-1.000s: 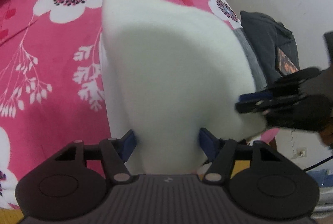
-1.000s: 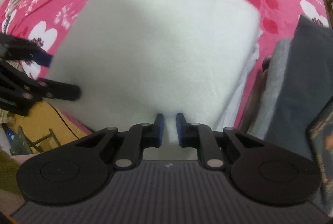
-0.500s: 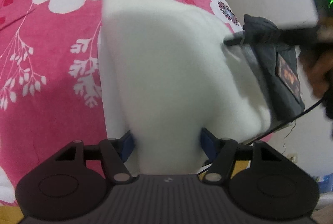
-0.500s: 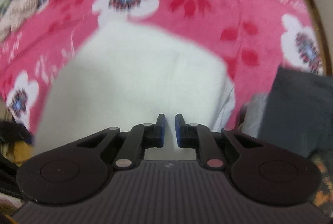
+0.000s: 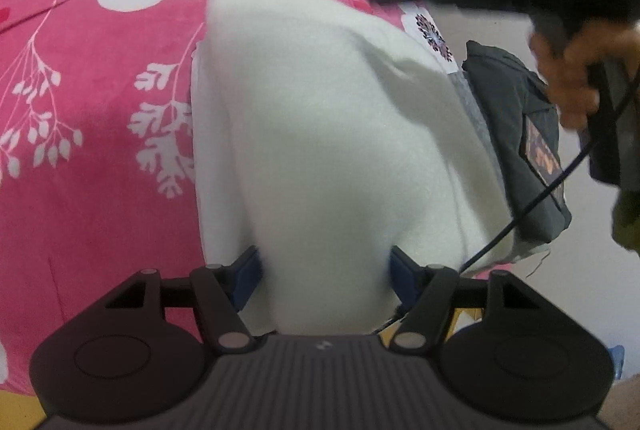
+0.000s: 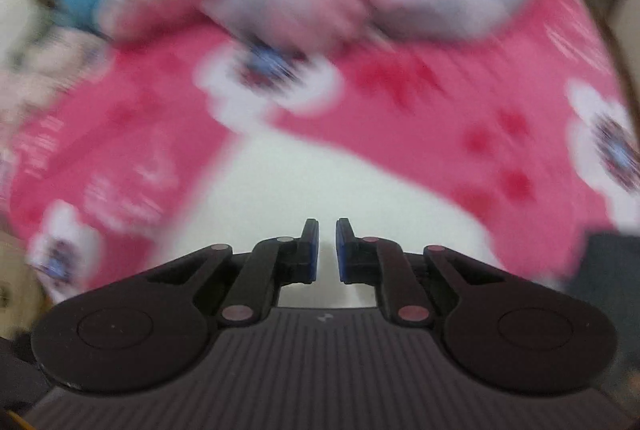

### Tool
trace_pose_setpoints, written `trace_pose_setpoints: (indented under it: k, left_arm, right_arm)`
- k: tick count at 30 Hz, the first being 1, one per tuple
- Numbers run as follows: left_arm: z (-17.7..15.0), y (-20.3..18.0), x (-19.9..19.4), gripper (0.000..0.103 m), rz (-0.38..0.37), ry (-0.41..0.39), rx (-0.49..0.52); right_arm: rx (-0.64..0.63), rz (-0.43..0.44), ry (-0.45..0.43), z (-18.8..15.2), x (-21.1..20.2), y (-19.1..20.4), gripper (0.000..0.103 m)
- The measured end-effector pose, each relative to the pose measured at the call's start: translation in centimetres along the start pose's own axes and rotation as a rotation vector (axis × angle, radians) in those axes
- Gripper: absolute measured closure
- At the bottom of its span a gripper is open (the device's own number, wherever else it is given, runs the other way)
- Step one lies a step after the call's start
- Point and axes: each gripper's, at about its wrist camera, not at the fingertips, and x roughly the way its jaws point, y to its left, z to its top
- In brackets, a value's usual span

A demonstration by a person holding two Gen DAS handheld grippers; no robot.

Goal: Fold clothes

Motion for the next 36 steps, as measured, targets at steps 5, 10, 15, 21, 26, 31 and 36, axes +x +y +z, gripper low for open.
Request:
trace_pose_setpoints:
  k: [5, 10, 15, 21, 26, 31, 36]
  left_arm:
    - [0.0, 0.4, 0.1, 0.034, -0.009, -0.006, -0.004]
    - [0.3, 1.0, -0.2, 0.034, -0.039, 0.006, -0.008]
    - [0.5, 2.0, -1.7, 0.035, -0.090, -0.005, -0.041]
    - [1.2, 5.6, -3.8, 0.038, -0.151, -0.069, -0.228]
    - [3.5, 5.2, -3.6, 0.041, -0.103, -0.052, -0.124]
    - [4.7, 3.9, -2.1, 0.039, -0.045, 0.001, 0.009]
    - [4.4, 3.5, -1.3, 0.036, 0.035, 0.032, 0.086]
  right_arm:
    - [-0.023, 0.112, 0.011, 1.3, 6.5, 2.4, 0.097]
    - [0.039, 0.056, 0.072, 0.2, 8.4, 1.3, 0.098]
    - [-0.047, 0.086, 0.017, -0.2, 0.3, 3.0, 0.095]
    - [-0.109, 0.052, 0.111, -5.3, -2.9, 4.8, 0.095]
    - [-0.035, -0.025, 0.063, -7.2, -4.5, 6.0, 0.095]
    - [-0.013, -0.107, 0.101, -9.6, -4.7, 5.8, 0.096]
    - [0.005, -0.156, 0.130, -11.3, -1.3, 5.9, 0.099]
